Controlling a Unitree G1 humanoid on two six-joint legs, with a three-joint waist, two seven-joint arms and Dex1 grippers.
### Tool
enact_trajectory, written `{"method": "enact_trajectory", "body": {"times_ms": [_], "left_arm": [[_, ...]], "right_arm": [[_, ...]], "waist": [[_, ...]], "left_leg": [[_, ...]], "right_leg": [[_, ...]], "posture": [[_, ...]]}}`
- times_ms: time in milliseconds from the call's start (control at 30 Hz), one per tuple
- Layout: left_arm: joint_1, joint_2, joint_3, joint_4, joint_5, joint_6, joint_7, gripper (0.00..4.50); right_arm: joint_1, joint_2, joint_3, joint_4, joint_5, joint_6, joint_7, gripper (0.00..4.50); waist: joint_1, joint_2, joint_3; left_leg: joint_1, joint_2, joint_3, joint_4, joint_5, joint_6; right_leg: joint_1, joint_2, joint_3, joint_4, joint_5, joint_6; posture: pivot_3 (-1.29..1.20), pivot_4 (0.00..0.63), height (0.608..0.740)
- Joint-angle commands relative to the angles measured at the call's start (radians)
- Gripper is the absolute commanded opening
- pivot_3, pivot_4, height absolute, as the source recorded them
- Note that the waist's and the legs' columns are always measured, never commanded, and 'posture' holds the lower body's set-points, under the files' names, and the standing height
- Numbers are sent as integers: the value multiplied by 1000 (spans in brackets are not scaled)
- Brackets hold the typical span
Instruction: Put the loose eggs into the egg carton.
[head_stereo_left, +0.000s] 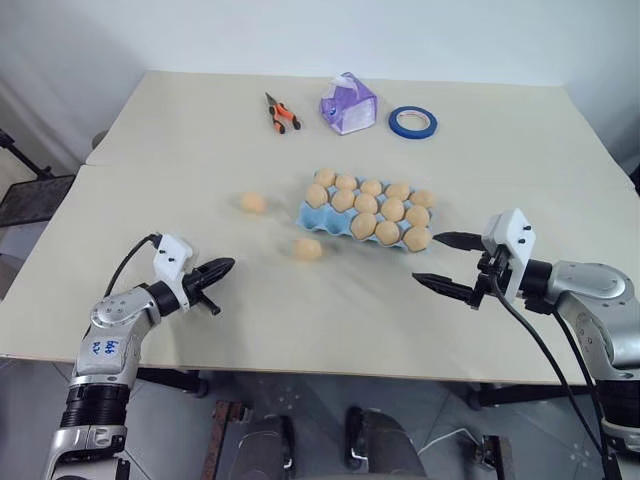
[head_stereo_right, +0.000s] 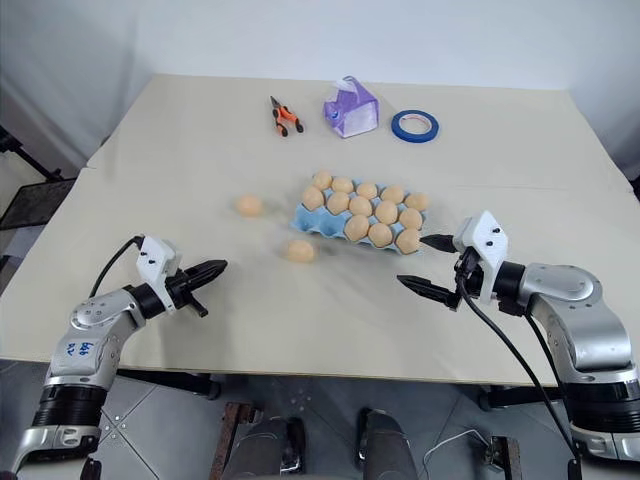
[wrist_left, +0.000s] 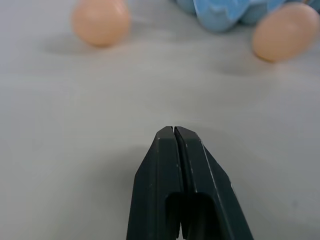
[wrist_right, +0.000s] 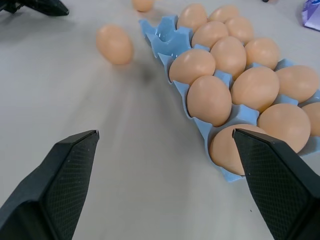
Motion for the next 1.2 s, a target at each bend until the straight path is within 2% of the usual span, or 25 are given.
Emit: {"method": "enact_trajectory", "body": {"times_ms": [33,100,467,667,800,1033,1200], "left_arm": [[-21,-7,-11,-113,-28,49,1,416],[-16,-1,-29,-167,-38,83,-23,895],[-25,10,-32,-227,-72,118,-89,4445],[-5,37,-1,-243,-120,156,-137,4481],[6,52,6,-277,-152,193,-146,4481],[32,67,24,-319,-164,226,-136,4481],[51,69,50,-337,-170,247,-100,4481]], "right_arm": [[10,2,-26,-50,21,-3,-13,4500],[22,0,-32,-61,25,-1,-16,4500],[169,23,-30,-217,60,66,-90,4500],[250,75,45,-345,51,135,-179,4500],[268,72,138,-377,42,179,-175,4500],[227,-6,244,-391,70,316,-112,4500],[146,71,315,-301,82,380,-126,4500]], "waist": [[0,0,0],[0,0,0],[1,0,0],[-1,0,0],[-1,0,0],[0,0,0],[-5,0,0]], "left_leg": [[0,0,0,0,0,0],[0,0,0,0,1,1],[0,0,0,0,2,1],[0,0,-1,0,2,1],[0,0,-1,0,2,1],[0,0,-1,1,1,1],[0,0,-2,0,2,1]], "right_leg": [[0,0,0,0,0,0],[0,0,0,0,0,0],[0,0,0,1,0,0],[0,0,0,1,0,0],[0,0,0,1,0,0],[1,0,1,1,0,0],[1,0,0,1,0,0]], "posture": [[0,150,740],[0,150,740],[0,150,740],[0,150,740],[0,150,740],[0,150,740],[0,150,740]]}}
